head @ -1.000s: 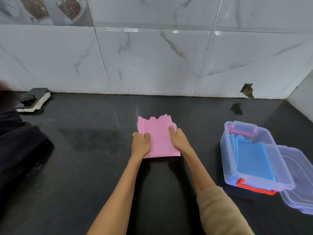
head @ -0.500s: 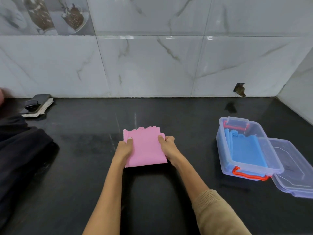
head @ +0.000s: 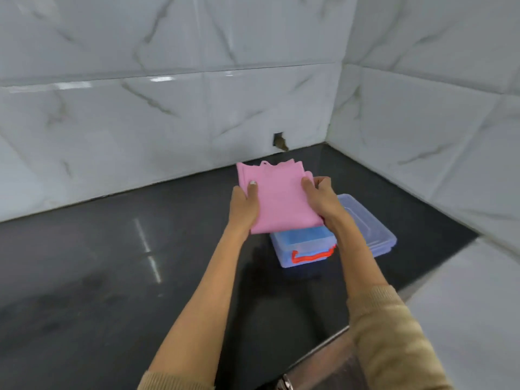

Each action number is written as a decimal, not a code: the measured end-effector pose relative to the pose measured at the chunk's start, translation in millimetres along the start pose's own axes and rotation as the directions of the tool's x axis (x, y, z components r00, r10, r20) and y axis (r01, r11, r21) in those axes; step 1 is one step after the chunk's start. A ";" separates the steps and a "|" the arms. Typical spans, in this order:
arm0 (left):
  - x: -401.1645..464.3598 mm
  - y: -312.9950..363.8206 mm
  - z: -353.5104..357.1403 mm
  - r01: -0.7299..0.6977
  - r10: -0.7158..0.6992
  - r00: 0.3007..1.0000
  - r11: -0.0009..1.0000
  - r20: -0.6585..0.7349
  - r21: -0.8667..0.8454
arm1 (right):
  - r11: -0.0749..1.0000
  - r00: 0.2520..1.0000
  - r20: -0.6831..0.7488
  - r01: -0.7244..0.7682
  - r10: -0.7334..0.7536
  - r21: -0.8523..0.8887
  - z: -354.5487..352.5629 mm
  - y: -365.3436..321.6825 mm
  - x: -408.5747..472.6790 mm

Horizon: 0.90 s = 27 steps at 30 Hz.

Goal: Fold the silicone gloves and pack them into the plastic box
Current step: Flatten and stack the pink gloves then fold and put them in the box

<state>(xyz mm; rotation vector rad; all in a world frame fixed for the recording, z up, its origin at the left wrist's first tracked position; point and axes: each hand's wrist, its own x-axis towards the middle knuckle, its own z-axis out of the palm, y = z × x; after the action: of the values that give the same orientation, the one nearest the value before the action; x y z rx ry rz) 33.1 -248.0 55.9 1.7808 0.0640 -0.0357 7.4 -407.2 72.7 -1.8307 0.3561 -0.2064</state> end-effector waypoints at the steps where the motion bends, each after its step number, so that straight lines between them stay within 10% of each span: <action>1: 0.3 1.2 17.2 -0.002 0.001 0.999 1.000 0.052 0.021 | 0.999 1.000 -0.022 -0.010 0.009 -0.051 -14.7 4.9 3.6; 4: -5.1 -5.0 46.6 -0.100 0.063 0.988 0.957 0.142 0.274 | 0.985 0.998 -0.034 -0.058 0.053 -0.165 -36.6 24.5 10.1; 11: -14.9 -10.1 25.7 -0.214 0.221 0.969 0.522 0.111 0.826 | 0.963 0.998 0.066 0.020 -0.002 -0.268 -3.3 21.3 7.6; 21: -30.4 -43.8 -120.0 0.180 0.113 0.946 0.593 -0.302 0.785 | 0.951 0.920 0.373 0.212 -0.117 -0.223 149.2 -18.2 -24.3; 27: -48.1 -58.6 -166.6 0.277 0.131 0.870 0.666 -0.475 0.692 | 0.863 0.914 0.283 0.379 -0.291 -0.335 215.3 -23.7 -54.8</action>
<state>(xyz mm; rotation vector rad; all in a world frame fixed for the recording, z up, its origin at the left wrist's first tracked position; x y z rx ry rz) -20.4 -74.0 36.5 2.5891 0.5739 0.3969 28.3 -187.7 36.3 -2.2774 -0.0996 -0.1766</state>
